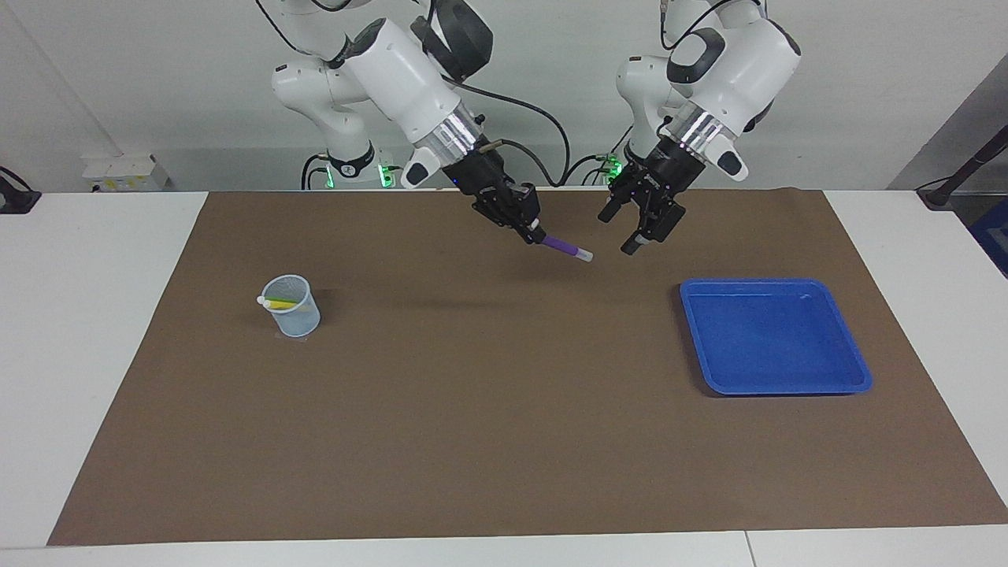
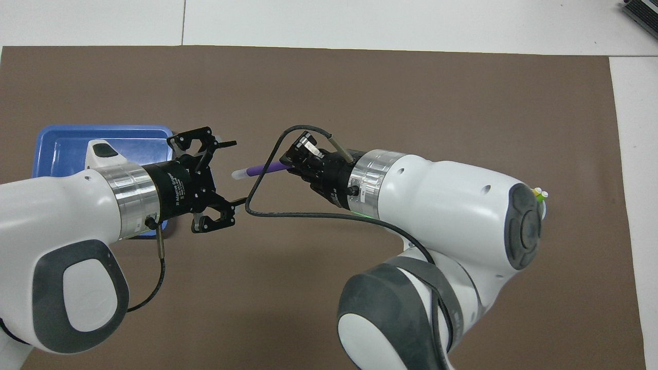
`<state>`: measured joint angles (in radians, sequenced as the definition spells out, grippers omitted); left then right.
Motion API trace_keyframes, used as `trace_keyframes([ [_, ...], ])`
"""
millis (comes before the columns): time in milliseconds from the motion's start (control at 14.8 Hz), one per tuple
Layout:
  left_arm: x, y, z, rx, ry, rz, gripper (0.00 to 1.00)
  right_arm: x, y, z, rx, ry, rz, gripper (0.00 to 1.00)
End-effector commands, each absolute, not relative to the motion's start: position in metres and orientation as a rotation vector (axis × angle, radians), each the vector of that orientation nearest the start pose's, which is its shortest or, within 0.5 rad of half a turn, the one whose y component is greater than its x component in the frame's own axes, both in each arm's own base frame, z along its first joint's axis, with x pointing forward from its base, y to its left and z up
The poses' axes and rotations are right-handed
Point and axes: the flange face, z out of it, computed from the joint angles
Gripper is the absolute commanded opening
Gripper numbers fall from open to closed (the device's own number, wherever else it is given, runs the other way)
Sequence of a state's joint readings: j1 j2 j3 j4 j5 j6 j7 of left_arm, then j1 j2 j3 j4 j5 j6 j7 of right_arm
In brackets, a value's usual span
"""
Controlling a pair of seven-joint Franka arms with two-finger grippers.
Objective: Right arm passes pens to left for tray arrangement
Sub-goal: 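Carry the purple pen toward the left gripper while it approaches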
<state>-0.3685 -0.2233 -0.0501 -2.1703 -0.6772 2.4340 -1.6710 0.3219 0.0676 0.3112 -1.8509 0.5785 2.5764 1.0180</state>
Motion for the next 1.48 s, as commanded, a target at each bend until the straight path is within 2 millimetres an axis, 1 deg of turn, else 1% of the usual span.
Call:
trace_keyframes([
  [0,0.465,-0.22,0.542,1.601,1.829,-0.308,0.96,0.51,0.355,0.557,-2.138,0.927,-0.093,0.0],
  [135,0.464,-0.223,0.542,1.581,1.835,-0.297,0.95,0.511,0.355,0.556,-2.139,0.928,-0.092,0.0],
  [269,0.459,-0.232,0.536,1.574,1.839,-0.284,0.92,0.51,0.355,0.557,-2.138,0.927,-0.093,0.0],
  [539,0.456,-0.238,0.534,1.573,1.83,-0.268,0.91,0.511,0.355,0.556,-2.141,0.923,-0.094,0.0],
  [606,0.456,-0.239,0.534,1.574,1.829,-0.268,0.87,0.511,0.355,0.556,-2.14,0.924,-0.093,0.0],
  [741,0.454,-0.243,0.534,1.584,1.822,-0.269,0.71,0.511,0.355,0.557,-2.139,0.924,-0.094,0.0],
  [875,0.454,-0.243,0.534,1.592,1.819,-0.271,0.5,0.512,0.354,0.556,-2.139,0.926,-0.094,0.0],
  [1010,0.454,-0.243,0.535,1.596,1.817,-0.272,0.22,0.512,0.354,0.556,-2.139,0.926,-0.094,0.0],
  [1077,0.455,-0.243,0.536,1.586,1.827,-0.281,0.06,0.512,0.354,0.556,-2.138,0.927,-0.092,0.0],
  [1145,0.455,-0.244,0.536,1.586,1.827,-0.282,0.0,0.512,0.354,0.556,-2.139,0.925,-0.093,0.0],
  [1279,0.453,-0.244,0.534,1.627,1.815,-0.297,0.0,0.512,0.354,0.556,-2.137,0.927,-0.091,0.0],
  [1414,0.454,-0.244,0.538,1.661,1.798,-0.309,0.0,0.512,0.354,0.556,-2.137,0.927,-0.091,0.0],
])
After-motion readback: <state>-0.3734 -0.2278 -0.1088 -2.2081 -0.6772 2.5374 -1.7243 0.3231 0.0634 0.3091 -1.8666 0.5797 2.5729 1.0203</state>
